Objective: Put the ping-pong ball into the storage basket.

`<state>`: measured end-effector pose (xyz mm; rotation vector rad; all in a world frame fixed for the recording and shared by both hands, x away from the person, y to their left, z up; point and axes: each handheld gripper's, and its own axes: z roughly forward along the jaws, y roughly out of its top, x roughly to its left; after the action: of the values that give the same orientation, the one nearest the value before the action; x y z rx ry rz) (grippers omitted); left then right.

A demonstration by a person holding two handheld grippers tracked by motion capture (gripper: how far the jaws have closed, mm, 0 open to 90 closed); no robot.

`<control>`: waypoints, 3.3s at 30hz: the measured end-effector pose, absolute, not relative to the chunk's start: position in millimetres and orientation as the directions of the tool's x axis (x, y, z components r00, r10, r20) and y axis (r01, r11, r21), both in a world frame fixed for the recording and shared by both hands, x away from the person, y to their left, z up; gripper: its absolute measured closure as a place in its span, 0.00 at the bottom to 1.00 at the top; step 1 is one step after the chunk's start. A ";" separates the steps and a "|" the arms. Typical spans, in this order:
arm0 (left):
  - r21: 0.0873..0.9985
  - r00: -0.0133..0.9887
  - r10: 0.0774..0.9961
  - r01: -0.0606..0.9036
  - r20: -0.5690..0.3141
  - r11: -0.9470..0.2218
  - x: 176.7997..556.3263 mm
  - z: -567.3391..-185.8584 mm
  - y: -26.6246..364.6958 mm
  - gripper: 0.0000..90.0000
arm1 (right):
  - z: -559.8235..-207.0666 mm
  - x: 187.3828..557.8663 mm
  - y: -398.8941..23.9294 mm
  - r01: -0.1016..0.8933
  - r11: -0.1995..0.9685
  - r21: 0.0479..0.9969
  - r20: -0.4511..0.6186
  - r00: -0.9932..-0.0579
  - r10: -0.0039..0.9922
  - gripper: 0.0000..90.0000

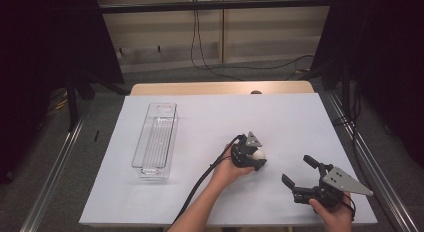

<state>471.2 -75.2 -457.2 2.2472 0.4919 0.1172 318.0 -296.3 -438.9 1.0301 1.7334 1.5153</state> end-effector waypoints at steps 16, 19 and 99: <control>0.737 0.917 0.387 0.329 -0.098 -0.591 470.6 -448.4 -66.9 0.57 | -438.9 318.0 -296.2 0.159 0.043 0.986 0.045 -0.510 0.859 0.04; 0.745 0.910 0.401 0.339 -0.105 -0.575 469.9 -447.4 -65.1 0.57 | -438.8 317.9 -296.4 0.161 0.044 0.986 0.045 -0.512 0.858 0.04; 0.778 0.850 0.511 0.404 -0.126 -0.481 469.2 -419.2 -4.1 0.57 | -439.5 319.1 -294.9 0.158 0.052 0.986 0.038 -0.516 0.856 0.04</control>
<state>469.2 -4.1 -419.2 2.1375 0.6639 0.1529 319.1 -294.9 -439.5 1.0201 1.7404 1.5105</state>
